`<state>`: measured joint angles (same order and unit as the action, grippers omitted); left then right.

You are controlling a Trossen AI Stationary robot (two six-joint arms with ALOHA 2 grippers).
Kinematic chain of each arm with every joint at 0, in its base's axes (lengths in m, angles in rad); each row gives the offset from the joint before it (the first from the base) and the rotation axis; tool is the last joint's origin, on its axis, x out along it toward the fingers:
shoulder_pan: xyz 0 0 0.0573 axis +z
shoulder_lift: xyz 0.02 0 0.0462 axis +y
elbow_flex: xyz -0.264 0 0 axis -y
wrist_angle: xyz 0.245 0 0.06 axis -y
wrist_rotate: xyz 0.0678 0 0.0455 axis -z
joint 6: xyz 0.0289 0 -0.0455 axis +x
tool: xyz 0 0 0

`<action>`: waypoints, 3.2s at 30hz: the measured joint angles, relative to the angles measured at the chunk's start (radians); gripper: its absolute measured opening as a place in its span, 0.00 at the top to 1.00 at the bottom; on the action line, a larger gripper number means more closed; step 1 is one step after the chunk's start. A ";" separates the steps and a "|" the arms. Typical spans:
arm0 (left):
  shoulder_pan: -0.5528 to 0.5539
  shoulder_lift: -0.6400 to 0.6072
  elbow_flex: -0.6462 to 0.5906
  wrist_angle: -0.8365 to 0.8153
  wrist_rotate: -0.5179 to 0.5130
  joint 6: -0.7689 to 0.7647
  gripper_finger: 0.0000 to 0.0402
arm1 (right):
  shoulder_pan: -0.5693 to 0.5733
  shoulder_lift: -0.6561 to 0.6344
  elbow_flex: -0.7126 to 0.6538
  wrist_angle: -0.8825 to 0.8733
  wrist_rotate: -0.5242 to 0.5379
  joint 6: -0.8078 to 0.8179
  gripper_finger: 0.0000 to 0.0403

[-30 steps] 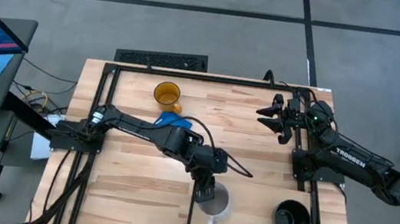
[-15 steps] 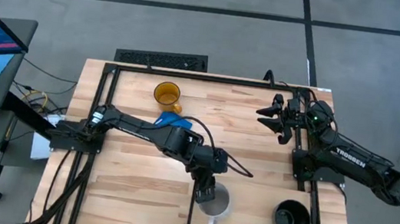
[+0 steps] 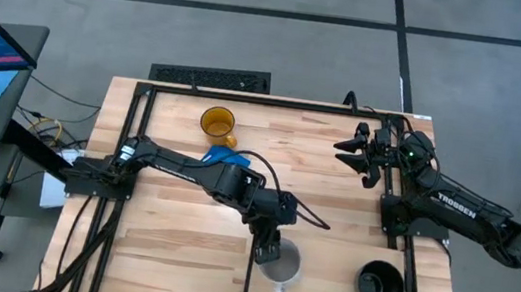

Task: Stack small to large cups/mugs on shelf
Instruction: Put the gray mug on the shelf

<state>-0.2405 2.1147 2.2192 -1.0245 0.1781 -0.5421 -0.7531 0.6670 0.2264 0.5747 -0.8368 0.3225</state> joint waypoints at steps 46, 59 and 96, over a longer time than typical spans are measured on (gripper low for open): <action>0.042 0.001 0.000 0.125 0.022 0.210 0.66 | 0.000 0.000 0.000 0.000 0.000 0.000 0.55; 0.067 -0.001 0.020 0.180 -0.153 0.312 0.66 | 0.000 0.000 0.000 0.000 0.000 0.002 0.55; 0.072 -0.296 0.136 0.210 -0.349 0.635 0.66 | 0.000 0.000 0.115 0.267 -0.112 0.231 0.55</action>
<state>-0.1682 1.8184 2.3550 -0.8143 -0.1709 0.0933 -0.7532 0.6672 0.3417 0.8418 -0.9488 0.5534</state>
